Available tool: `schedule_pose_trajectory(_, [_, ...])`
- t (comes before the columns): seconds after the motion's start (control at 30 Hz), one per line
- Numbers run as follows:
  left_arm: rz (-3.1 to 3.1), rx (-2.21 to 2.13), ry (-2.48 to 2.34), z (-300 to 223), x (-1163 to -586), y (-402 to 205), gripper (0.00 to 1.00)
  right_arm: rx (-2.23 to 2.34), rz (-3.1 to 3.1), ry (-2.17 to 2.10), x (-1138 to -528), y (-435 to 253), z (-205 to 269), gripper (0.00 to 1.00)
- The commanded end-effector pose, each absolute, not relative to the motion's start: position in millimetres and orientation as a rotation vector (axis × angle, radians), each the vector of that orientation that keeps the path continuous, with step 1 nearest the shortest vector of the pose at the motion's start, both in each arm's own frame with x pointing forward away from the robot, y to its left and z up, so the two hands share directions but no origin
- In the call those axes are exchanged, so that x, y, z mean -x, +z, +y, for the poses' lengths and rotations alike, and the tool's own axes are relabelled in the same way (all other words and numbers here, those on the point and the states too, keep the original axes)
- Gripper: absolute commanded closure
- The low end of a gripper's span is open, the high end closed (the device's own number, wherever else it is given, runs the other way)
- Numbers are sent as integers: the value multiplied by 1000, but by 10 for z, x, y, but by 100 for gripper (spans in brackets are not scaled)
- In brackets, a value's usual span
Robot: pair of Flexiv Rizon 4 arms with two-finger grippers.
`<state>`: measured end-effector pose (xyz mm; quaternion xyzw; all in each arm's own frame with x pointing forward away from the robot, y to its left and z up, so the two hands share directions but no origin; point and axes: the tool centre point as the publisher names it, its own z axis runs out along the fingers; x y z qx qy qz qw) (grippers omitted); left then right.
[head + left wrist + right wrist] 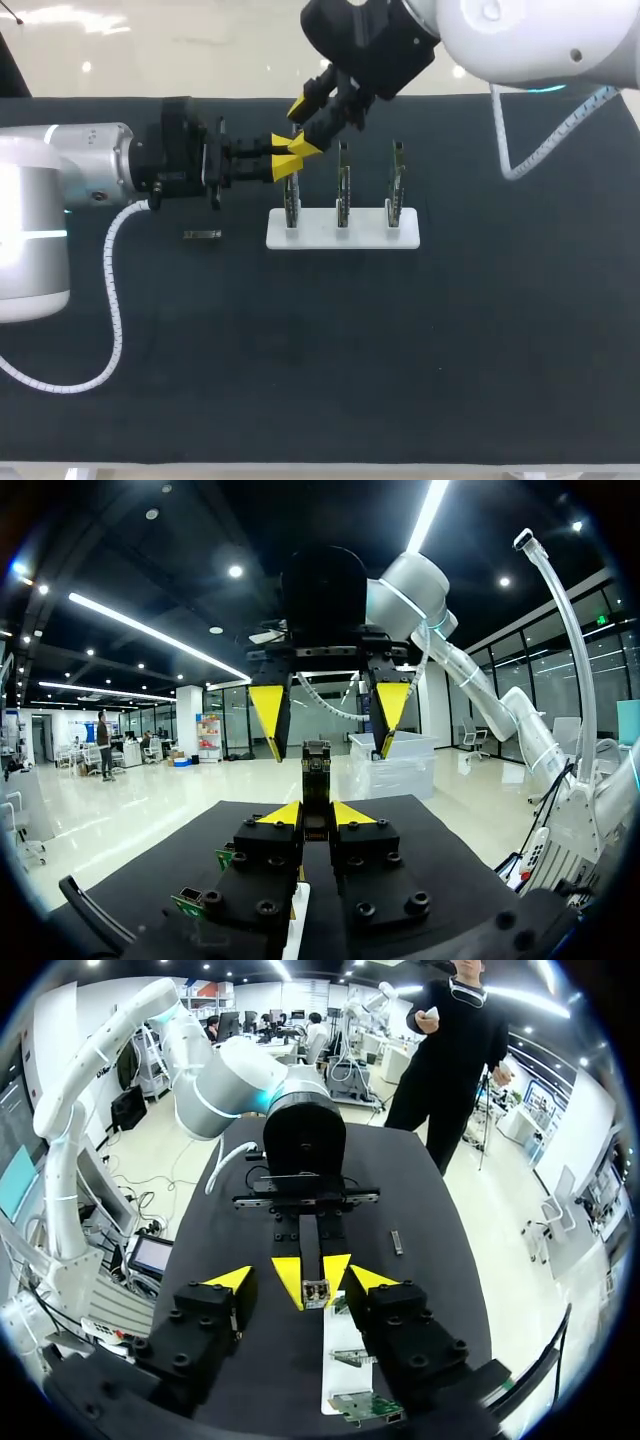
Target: Pick up the optical module with the left hand, and insert it into the network port with the right hand.
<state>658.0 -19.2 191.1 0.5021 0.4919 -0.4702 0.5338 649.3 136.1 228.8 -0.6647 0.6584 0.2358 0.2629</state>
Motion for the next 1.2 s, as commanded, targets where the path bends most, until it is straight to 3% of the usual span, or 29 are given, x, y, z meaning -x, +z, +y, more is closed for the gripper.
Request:
schedule_pose_trajectory(0.03, [1173,-1194,-1116,-205,-6577,1906,100,1789,1776,633,-6464,2260,1356,53])
schedule_pose_trajectory(0.17, [1173,-1194,-1116,-205,-6577,1906,100,1795,1768,635,-6476,2255,1361,58])
schedule_pose_trajectory(0.23, [1173,-1194,-1116,-205,-6577,1906,100,1796,1763,636,-6488,2249,1364,69])
schedule_pose_trajectory(0.3, [1173,-1194,-1116,-205,-6577,1906,100,1798,1758,639,-6501,2241,1369,100])
schedule_pose_trajectory(0.33, [1173,-1194,-1116,-205,-6577,1906,25,1798,1757,640,-6505,2239,1373,100])
schedule_pose_trajectory(0.37, [1173,-1194,-1116,-205,-6577,1906,0,1800,1754,641,-6510,2239,1381,100])
schedule_pose_trajectory(1.07, [1173,-1194,-1116,-205,-6577,1906,0,1803,1756,650,-6520,2269,1389,100])
schedule_pose_trajectory(1.2, [1192,-1264,-1080,4,-6581,1919,0,1802,1760,656,-6526,2277,1376,100])
